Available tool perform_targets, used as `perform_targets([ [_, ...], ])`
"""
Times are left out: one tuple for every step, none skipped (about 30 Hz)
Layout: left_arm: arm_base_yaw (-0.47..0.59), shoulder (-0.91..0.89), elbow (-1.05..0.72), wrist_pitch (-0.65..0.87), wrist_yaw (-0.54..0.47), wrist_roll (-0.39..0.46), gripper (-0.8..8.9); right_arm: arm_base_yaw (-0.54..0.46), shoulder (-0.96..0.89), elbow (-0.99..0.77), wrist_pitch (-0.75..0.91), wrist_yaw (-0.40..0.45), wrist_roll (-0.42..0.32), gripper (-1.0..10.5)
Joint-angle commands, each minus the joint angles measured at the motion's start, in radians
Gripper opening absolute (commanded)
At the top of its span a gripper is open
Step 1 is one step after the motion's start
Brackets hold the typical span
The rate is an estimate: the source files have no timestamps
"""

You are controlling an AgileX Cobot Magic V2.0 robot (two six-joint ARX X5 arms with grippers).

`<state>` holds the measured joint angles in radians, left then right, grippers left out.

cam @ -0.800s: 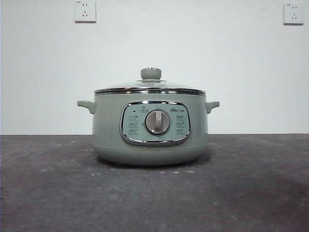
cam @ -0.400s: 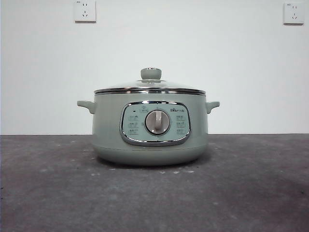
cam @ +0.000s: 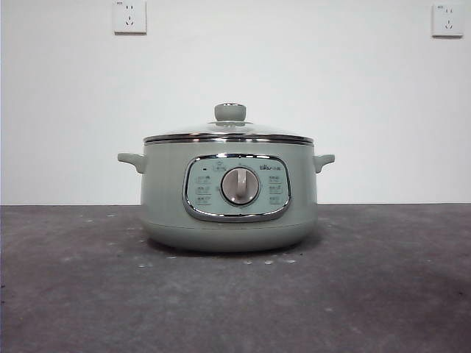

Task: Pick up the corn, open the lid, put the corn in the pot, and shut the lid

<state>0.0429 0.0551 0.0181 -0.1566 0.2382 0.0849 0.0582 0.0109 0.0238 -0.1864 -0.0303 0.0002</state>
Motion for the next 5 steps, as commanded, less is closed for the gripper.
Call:
perform_targets([
  [0.002, 0.000, -0.010, 0.005, 0.000, -0.006, -0.03, -0.001, -0.002, -0.010, 0.006, 0.001, 0.006, 0.0],
  [0.002, 0.000, -0.010, 0.005, 0.000, -0.006, -0.03, -0.001, -0.002, -0.010, 0.006, 0.001, 0.006, 0.0],
  [0.002, 0.000, -0.010, 0.005, 0.000, -0.006, -0.03, -0.001, -0.002, -0.010, 0.006, 0.001, 0.006, 0.0],
  [0.002, 0.000, -0.010, 0.005, 0.000, -0.006, -0.03, -0.001, -0.002, -0.010, 0.006, 0.001, 0.006, 0.0],
  [0.002, 0.000, -0.010, 0.005, 0.000, -0.006, -0.03, -0.001, -0.002, -0.010, 0.006, 0.001, 0.006, 0.0],
])
